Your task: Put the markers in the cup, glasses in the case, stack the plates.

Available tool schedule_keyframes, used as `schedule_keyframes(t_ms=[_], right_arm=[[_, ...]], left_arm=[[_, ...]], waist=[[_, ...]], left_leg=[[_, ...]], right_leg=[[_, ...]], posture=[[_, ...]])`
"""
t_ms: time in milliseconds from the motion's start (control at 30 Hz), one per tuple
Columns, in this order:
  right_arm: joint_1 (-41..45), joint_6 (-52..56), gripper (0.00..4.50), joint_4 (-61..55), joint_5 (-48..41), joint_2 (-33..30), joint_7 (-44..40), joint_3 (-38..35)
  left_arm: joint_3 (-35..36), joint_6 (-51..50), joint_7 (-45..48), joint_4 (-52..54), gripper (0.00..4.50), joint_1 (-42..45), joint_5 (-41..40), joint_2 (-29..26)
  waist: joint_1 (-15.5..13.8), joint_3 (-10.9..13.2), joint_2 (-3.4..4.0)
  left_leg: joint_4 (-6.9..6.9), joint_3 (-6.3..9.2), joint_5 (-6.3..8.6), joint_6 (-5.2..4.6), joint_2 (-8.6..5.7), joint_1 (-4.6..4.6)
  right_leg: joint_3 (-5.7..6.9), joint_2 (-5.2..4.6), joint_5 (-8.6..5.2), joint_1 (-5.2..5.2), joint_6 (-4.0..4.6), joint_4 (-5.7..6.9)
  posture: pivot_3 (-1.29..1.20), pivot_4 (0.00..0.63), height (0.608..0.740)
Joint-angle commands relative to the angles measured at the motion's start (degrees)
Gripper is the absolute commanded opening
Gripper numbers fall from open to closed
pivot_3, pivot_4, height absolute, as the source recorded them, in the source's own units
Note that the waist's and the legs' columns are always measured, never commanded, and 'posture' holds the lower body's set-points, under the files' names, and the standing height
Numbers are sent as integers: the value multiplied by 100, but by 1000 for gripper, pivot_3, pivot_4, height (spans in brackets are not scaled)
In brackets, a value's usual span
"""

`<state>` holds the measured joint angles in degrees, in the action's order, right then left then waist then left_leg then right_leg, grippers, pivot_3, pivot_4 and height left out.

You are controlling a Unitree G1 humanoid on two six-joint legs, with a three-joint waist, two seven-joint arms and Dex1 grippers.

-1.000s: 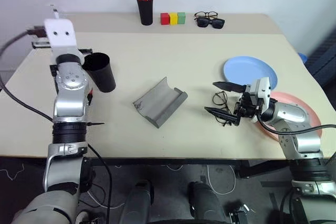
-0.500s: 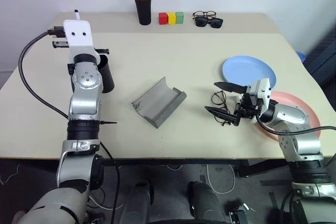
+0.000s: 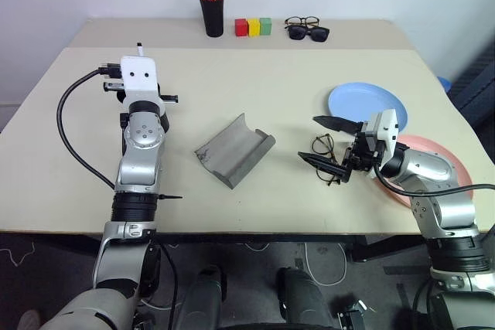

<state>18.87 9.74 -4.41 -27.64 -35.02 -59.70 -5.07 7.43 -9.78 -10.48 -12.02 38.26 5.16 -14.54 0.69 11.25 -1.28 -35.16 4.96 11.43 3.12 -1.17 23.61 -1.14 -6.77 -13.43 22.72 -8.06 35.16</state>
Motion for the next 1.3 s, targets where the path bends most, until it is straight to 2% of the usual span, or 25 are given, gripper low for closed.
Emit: schedule_keyframes(t_ms=[33, 67, 200, 300, 367, 400, 467, 600, 700, 833, 1033, 1200, 1300], right_arm=[[94, 23, 4500, -239, -94, -131, 45, -211], [80, 10, 4500, -216, -95, -142, 44, -228], [68, -64, 4500, -92, -71, -145, 9, -253], [77, -108, 4500, 24, -74, -135, -29, -267], [48, -191, 4500, 139, -66, -124, -97, -276], [39, -229, 4500, 201, -65, -117, -135, -280], [50, -294, 4500, 318, -53, -101, -200, -267], [68, -401, 4500, 510, -42, -74, -332, -226], [13, -392, 4500, 483, -76, -38, -421, -173], [-12, -504, 4500, 429, -34, 49, -553, -67], [232, -801, 4500, 591, -4, 247, -813, 124], [292, -964, 4500, 789, 47, 325, -908, 181], [238, -1028, 4500, 828, 25, 336, -939, 163]], left_arm=[[66, -68, 168, 513, 1963, -114, -96, -25], [128, -186, 254, 738, 2416, -161, -208, -21], [321, -559, 554, 1504, 2416, -245, -635, -37], [548, -1561, 943, 2518, 2416, -316, -1361, -73], [713, -2604, 1643, 3575, 2416, -530, -2424, -398], [753, -3110, 2140, 4075, 2416, -772, -2961, -747], [889, -3677, 2737, 4643, 2416, -1151, -3690, -1262], [1286, -4476, 3116, 5035, 2416, -1768, -4308, -2064], [1389, -5950, 2855, 4824, 2416, -2065, -4429, -2704], [1339, -6889, 2875, 4437, 2416, -2230, -4472, -3069], [1506, -7570, 2272, 3237, 2416, -1666, -3775, -3115], [1094, -7757, 2019, 2096, 2416, -1080, -3216, -3161], [722, -7702, 1914, 1480, 2416, -785, -2930, -2952]], waist=[[8, 0, 0], [5, 0, 0], [-2, 0, 0], [0, 0, 0], [11, 0, 0], [46, 0, 1], [55, 3, 7], [45, 5, 10], [45, 6, 8], [29, 6, 8], [32, 6, 8], [28, 6, 8], [12, 6, 8]], left_leg=[[0, 0, 0, 0, 0, 0], [1, 0, 0, 0, 0, 0], [2, 0, 0, 0, 0, 0], [1, 0, 0, 0, 0, 1], [1, 0, 0, 0, 0, 0], [2, 0, 0, 0, 1, 0], [8, -1, 1, 0, 3, 0], [5, 0, 0, 0, 5, -3], [-1, 0, 0, 0, 5, -5], [-3, 1, 1, 1, 5, -9], [7, 3, 1, 1, 5, -6], [10, 3, 1, 1, 5, -6], [11, 3, 1, 1, 4, -5]], right_leg=[[0, 0, 0, 0, 0, 0], [0, 0, 0, 1, 0, 0], [0, 0, 0, 1, 0, 0], [-1, 0, -1, -1, 1, -2], [0, 0, -1, -1, 1, -2], [0, 0, -1, 0, 1, -1], [-2, 0, -2, 4, 1, 0], [-2, 1, -16, 5, 29, 6], [-2, 1, -20, 2, 26, 2], [-3, 1, -20, 0, 27, 0], [-2, 2, -19, 8, 29, -3], [-2, 3, -16, 10, 30, -2], [-2, 3, -16, 8, 28, -1]], posture=[[0, 150, 740], [0, 150, 740], [0, 150, 740], [0, 150, 740], [0, 150, 740], [0, 150, 740], [0, 150, 740], [0, 150, 740], [0, 150, 740], [0, 150, 740], [0, 150, 740], [0, 150, 740], [0, 150, 740]])
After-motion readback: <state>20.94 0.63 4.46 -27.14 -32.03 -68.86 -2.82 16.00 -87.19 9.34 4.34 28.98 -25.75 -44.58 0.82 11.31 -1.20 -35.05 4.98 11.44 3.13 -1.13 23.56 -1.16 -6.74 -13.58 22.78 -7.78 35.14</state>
